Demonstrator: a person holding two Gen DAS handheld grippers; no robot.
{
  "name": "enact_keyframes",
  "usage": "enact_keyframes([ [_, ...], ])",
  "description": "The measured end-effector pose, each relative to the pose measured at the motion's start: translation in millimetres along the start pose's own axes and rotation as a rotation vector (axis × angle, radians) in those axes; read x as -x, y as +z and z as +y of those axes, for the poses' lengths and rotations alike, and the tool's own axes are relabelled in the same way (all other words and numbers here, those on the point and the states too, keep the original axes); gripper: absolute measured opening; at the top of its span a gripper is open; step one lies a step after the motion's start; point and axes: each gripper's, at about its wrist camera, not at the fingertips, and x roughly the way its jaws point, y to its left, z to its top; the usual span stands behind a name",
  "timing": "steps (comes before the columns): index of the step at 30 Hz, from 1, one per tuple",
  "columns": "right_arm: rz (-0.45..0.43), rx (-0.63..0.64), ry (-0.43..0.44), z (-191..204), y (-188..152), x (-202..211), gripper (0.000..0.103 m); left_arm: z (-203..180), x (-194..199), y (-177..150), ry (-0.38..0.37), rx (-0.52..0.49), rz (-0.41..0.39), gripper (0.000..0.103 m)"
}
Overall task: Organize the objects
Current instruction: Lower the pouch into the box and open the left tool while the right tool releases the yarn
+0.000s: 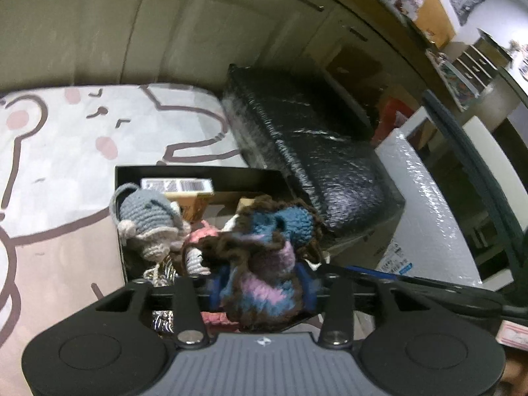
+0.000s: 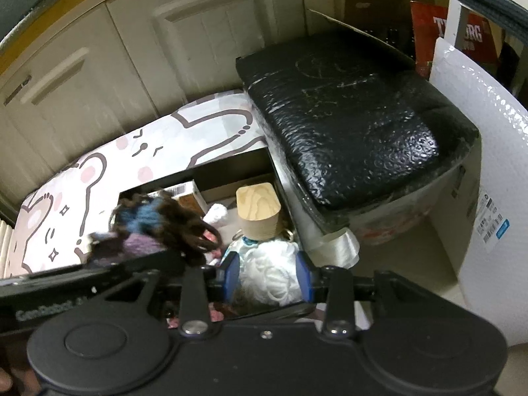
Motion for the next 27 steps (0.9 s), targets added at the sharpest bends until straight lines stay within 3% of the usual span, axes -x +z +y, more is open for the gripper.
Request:
enact_keyframes([
  [4, 0.002, -0.014, 0.013, -3.0, 0.6, -0.2, 0.037, 4.3, -0.2, 0.9, 0.031, 0.021, 0.002, 0.068],
  [21, -0.006, 0.001, 0.022, 4.9, 0.8, 8.3, 0.037, 12.5, 20.8, 4.0, 0.078, 0.047, -0.018, 0.068],
  [27, -0.018, 0.018, 0.015, 13.3, 2.1, 18.1, 0.038, 15.6, 38.8, 4.9, 0.133, 0.029, -0.021, 0.070],
])
